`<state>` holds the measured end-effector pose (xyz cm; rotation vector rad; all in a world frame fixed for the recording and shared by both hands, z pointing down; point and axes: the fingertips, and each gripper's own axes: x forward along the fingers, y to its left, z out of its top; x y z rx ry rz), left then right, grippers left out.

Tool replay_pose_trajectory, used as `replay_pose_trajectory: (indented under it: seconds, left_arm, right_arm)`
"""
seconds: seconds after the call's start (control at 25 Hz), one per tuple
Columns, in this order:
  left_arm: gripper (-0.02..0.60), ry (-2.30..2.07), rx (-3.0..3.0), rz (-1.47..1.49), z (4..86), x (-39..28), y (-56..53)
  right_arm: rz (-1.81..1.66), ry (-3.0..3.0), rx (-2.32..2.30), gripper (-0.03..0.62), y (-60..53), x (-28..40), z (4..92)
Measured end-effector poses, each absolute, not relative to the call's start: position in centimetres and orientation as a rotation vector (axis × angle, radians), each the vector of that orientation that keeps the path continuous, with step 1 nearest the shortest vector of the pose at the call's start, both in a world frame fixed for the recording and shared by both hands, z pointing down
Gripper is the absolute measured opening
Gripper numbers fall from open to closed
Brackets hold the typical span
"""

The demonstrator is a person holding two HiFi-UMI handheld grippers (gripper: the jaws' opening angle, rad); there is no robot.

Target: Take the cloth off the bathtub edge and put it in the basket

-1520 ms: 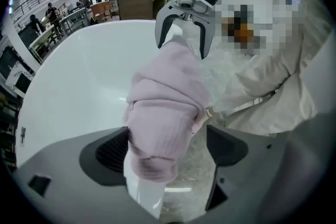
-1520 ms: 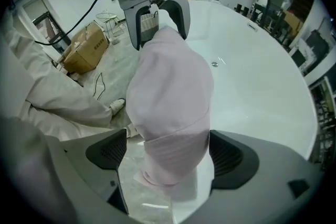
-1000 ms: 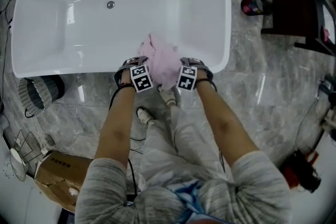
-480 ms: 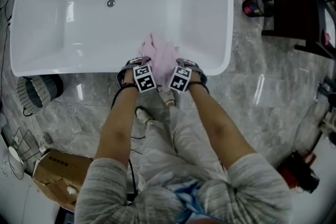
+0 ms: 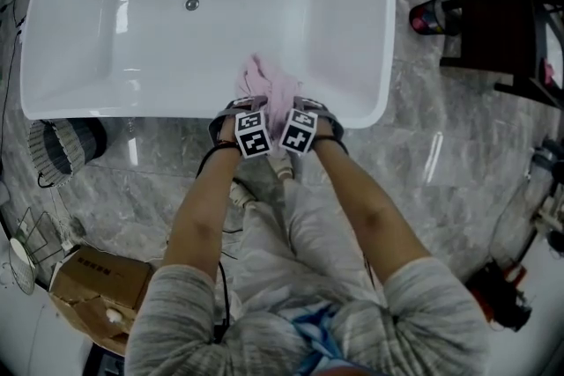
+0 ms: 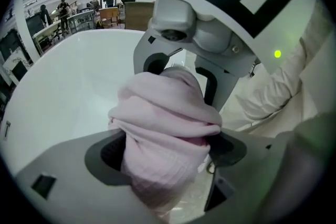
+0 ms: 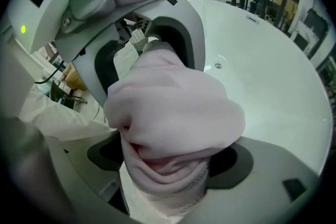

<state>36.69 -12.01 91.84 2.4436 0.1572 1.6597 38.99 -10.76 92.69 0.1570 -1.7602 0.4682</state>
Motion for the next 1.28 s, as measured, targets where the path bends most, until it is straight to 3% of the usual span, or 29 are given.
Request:
replay_pose_trajectory:
  seconds: [0.08, 0.36, 0.6, 1.28]
  left_arm:
    - [0.432, 0.139, 2.467, 1.629, 91.0, 37.1, -12.0]
    - [0.308, 0.052, 2.523, 1.525, 86.9, 37.4, -11.9]
    - [0.245, -0.063, 2.535, 1.485, 82.8, 36.9, -11.1]
    - [0.215, -0.428, 2.537, 1.404, 68.0, 32.8, -10.2]
  right_arm:
    - [0.438, -1.762, 0.135, 0.448, -10.8, 39.1, 92.0]
    - [0.356, -1.831, 0.131, 0.294, -10.8, 39.0, 88.0]
    - [0.285, -1.848, 0.163, 0.207, -10.0, 38.6, 83.8]
    - [0.081, -1.898, 0.142, 0.158, -9.3, 34.8, 68.9]
